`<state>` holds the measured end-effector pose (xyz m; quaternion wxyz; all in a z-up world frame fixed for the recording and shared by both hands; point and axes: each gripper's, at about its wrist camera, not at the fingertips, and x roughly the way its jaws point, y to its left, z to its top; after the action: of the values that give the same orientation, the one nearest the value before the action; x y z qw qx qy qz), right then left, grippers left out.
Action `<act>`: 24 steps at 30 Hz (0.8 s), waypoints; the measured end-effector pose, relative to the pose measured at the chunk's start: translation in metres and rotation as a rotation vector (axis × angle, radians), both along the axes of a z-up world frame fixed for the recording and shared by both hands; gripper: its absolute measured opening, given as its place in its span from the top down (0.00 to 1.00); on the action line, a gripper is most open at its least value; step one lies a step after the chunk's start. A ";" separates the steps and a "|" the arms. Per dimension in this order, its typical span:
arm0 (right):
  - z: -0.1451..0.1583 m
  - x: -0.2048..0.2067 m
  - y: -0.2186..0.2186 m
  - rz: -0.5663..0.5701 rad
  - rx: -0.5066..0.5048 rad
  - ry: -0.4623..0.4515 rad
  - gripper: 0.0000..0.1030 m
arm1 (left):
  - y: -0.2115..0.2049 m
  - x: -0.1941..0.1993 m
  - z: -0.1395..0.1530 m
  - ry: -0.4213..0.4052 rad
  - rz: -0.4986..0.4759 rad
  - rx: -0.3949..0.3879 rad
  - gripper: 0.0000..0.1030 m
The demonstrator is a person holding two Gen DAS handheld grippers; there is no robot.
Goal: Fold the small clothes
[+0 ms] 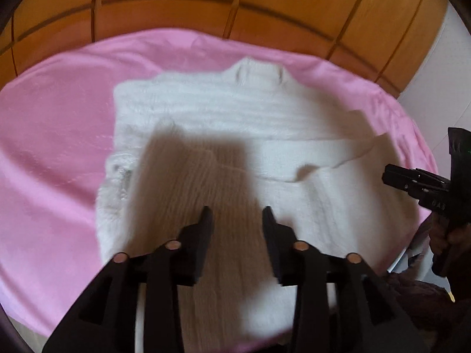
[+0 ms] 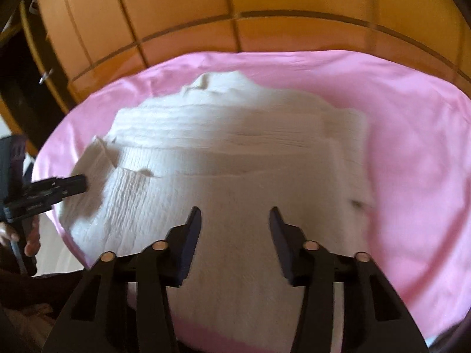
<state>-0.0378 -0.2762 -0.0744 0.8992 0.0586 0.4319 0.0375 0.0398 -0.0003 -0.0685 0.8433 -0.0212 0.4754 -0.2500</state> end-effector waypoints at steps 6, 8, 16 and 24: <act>-0.023 0.017 0.012 0.041 -0.029 0.054 0.95 | -0.005 0.005 -0.013 0.001 -0.007 -0.024 0.96; -0.017 0.014 0.013 0.036 -0.040 0.040 0.96 | 0.002 0.002 -0.011 -0.014 0.015 -0.048 0.96; 0.036 0.000 0.004 0.004 -0.048 -0.121 0.97 | 0.027 -0.001 0.035 -0.159 0.106 -0.163 0.96; -0.012 0.043 -0.004 -0.070 -0.085 -0.022 0.97 | -0.004 0.048 -0.019 -0.030 0.157 -0.017 0.95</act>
<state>0.0055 -0.2806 -0.0866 0.9064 0.0351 0.4207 -0.0117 0.0879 -0.0044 -0.0872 0.8670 -0.0619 0.4576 -0.1873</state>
